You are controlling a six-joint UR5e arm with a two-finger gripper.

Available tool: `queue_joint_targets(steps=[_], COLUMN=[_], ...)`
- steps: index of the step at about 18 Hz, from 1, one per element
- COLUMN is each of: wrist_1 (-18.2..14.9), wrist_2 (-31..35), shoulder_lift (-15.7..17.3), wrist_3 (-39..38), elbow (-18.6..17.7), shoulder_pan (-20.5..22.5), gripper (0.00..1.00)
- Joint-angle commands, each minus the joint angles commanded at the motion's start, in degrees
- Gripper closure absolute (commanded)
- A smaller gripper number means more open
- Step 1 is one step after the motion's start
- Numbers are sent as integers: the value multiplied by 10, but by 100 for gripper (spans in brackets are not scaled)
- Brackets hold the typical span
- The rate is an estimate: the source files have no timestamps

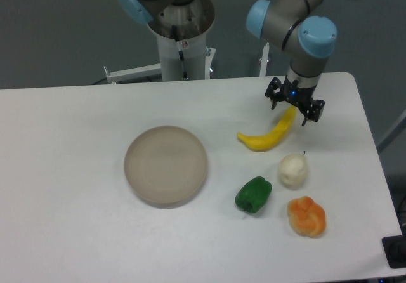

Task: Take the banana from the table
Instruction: 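Lower the open gripper onto the banana's stem end and close it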

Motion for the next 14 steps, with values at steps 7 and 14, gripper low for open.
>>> queue_joint_targets(steps=[7,14], wrist_1=[26,26], wrist_2=[2,1], shoulder_lift=[-27,-25], wrist_3=[14,6], elbow=[-5,-23], shoulder_pan=[-1,4], gripper=[0,0])
